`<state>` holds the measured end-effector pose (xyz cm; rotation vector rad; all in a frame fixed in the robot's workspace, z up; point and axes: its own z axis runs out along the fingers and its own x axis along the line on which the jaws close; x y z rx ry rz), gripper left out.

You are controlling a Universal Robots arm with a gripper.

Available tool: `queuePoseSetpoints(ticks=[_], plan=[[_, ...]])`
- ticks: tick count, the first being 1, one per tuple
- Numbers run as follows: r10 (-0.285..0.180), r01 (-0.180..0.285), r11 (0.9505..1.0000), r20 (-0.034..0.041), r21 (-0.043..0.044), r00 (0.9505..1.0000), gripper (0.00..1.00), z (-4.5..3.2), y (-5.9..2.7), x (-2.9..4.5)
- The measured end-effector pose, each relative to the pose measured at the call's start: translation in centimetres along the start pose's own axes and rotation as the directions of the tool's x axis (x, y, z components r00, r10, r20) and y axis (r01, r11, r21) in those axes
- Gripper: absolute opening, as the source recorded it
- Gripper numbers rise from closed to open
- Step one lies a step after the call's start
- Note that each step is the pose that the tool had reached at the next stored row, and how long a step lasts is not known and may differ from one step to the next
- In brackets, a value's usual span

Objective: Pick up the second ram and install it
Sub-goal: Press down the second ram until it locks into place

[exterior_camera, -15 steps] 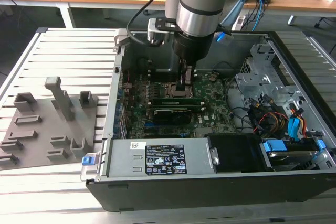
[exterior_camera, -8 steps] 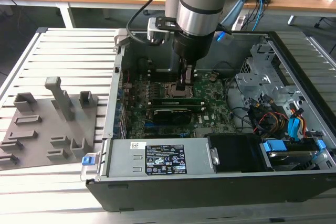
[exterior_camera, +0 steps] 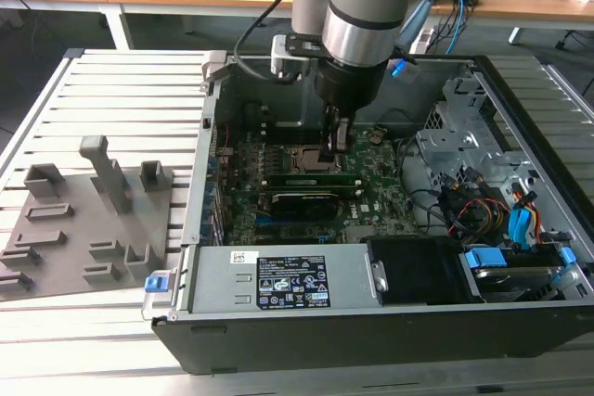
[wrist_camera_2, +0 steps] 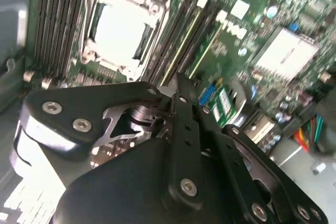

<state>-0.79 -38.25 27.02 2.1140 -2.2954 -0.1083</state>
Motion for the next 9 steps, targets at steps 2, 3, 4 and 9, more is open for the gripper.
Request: queuePoseSetpoints(ticks=[2,3,4,9], plan=[[-0.007,0.007,1.0,-0.0012,-0.0014,1.0,0.11,0.81,-1.67,-0.25],[-0.014,0.014,0.9999,-0.0019,-0.0015,0.9999,0.11,1.14,-2.07,-0.34],[-0.021,0.021,0.9998,-0.0028,-0.0017,0.9998,0.11,1.52,-2.53,-0.45],[-0.056,0.056,0.9984,-0.0049,-0.0029,0.9984,0.11,3.4,-3.1,-0.89]])
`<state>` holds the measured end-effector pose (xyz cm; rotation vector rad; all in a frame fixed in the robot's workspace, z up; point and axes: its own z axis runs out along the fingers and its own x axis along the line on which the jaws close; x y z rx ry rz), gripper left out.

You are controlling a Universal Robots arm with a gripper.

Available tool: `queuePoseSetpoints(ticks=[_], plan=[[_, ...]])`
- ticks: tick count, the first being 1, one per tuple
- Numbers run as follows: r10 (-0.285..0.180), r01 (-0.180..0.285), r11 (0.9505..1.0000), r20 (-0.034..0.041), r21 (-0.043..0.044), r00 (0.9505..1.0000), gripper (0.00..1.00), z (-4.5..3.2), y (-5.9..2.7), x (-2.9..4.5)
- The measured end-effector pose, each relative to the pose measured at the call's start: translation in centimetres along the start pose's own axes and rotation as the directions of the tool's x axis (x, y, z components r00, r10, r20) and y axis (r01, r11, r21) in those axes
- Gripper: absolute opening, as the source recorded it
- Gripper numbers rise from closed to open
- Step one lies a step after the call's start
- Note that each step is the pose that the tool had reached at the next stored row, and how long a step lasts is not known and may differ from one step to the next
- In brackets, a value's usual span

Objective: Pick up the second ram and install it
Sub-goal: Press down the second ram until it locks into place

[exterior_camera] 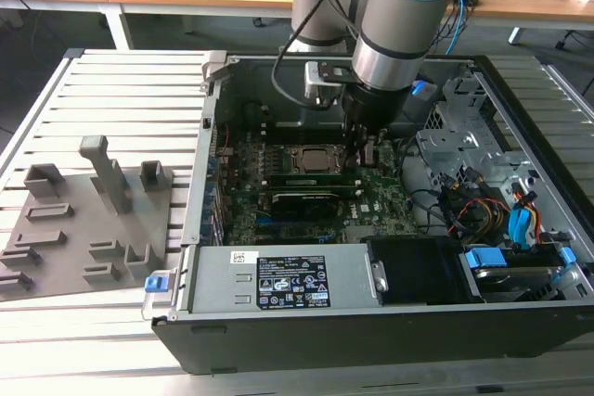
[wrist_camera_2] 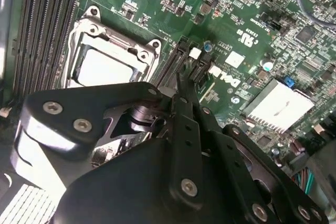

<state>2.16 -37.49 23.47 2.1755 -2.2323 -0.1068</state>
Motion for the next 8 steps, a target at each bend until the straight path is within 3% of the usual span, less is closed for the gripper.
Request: queuePoseSetpoints(ticks=[2,4,6,8], plan=[[-0.002,0.002,1.0,-0.0005,-0.0002,1.0,0.11,0.57,-0.05,0.02],[-0.002,0.002,1.0,0.0003,0.0024,1.0,0.11,0.19,0.01,0.0],[-0.002,0.002,1.0,0.0001,0.0084,1.0,0.11,0.05,0.89,0.03],[-0.002,0.002,0.9999,0.0,0.0113,1.0,0.11,0.15,2.45,0.07]])
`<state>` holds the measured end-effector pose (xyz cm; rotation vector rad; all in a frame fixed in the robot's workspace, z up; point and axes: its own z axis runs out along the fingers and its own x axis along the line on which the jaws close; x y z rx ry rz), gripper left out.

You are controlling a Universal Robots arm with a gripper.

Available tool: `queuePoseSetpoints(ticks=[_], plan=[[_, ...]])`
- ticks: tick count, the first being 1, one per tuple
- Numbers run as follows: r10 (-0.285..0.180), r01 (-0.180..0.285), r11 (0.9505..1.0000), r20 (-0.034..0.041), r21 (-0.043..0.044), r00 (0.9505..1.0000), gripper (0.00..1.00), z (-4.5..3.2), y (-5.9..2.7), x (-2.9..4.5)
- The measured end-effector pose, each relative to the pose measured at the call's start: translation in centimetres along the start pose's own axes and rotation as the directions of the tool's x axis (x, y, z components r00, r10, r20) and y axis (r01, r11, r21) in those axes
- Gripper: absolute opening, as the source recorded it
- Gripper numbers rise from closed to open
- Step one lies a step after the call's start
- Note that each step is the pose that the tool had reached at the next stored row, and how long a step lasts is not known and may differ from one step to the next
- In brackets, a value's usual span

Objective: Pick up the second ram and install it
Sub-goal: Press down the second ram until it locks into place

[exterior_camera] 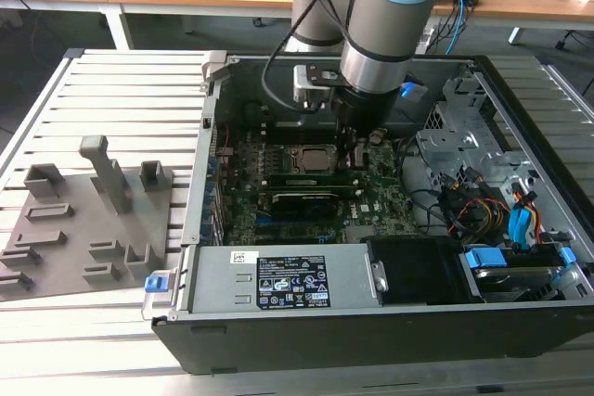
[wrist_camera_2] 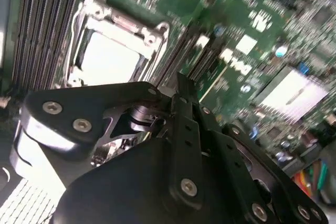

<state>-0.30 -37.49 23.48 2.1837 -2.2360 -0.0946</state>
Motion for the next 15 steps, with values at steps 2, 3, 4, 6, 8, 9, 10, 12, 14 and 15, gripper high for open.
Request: queuePoseSetpoints(ticks=[2,3,4,6,8,9,10,12,14,15], plan=[[0.0,0.0,1.0,0.0002,0.0021,1.0,0.11,0.13,2.2,0.05],[0.0,0.0,1.0,0.0001,0.0028,1.0,0.11,0.17,2.9,0.07],[0.0,0.0,1.0,0.0002,0.0034,1.0,0.11,0.21,3.37,0.08],[0.0,0.0,1.0,-0.0001,0.0066,1.0,0.11,0.46,5.7,0.15],[0.0,0.0,1.0,0.0,0.0075,1.0,0.11,0.76,6.98,0.18],[0.0,0.0,1.0,-0.0003,0.0072,1.0,0.11,0.82,7.08,0.19],[0.0,0.0,1.0,0.0008,0.007,1.0,0.11,0.9,7.08,0.2],[0.0,0.0,1.0,0.0014,0.007,1.0,0.11,1.08,7.08,0.2],[0.0,0.0,1.0,0.0017,0.0071,1.0,0.11,1.12,7.06,0.2],[0.0,0.0,1.0,0.0027,0.0077,1.0,0.11,1.03,7.06,0.18]])
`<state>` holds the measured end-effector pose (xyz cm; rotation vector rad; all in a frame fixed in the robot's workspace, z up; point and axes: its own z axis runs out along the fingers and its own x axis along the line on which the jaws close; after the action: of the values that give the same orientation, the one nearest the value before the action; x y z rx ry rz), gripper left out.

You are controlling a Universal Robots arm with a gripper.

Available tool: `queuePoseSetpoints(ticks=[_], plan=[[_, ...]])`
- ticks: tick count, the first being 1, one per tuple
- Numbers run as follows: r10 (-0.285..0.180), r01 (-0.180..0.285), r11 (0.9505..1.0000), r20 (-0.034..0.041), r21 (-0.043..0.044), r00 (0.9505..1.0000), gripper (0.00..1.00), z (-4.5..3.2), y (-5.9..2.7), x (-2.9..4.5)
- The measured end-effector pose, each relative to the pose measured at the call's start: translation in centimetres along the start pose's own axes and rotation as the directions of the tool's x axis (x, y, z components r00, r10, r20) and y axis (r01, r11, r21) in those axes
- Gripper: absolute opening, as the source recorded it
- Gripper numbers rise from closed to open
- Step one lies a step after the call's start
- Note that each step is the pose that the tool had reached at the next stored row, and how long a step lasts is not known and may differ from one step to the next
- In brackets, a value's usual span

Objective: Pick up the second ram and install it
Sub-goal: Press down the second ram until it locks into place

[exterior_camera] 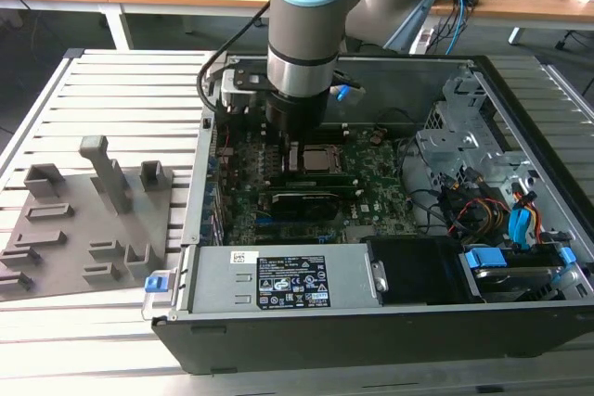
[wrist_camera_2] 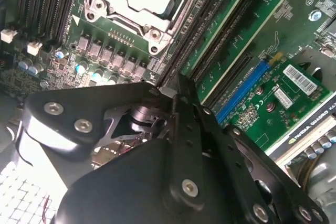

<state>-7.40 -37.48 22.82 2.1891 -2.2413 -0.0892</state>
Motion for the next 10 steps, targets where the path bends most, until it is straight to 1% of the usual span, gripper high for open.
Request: queuePoseSetpoints(ticks=[1,2,4,5,6,8,10], plan=[[0.0,0.0,1.0,0.0002,-0.0002,1.0,0.11,-0.34,-0.39,-0.02],[0.0,0.0,1.0,-0.0001,-0.0008,1.0,0.11,-0.41,-1.11,-0.03],[0.0,0.0,1.0,0.0004,-0.0075,1.0,0.11,-0.53,-3.85,-0.1],[0.0,0.0,1.0,0.0003,-0.0081,1.0,0.11,-0.64,-4.28,-0.11],[0.0,0.0,1.0,0.0006,-0.008,1.0,0.11,-1.3,-4.28,-0.14],[0.0,0.0,1.0,0.0004,-0.008,1.0,0.11,-2.28,-4.23,-0.17],[0.0,0.0,1.0,0.0004,-0.008,1.0,0.11,-4.11,-4.15,-0.24]])
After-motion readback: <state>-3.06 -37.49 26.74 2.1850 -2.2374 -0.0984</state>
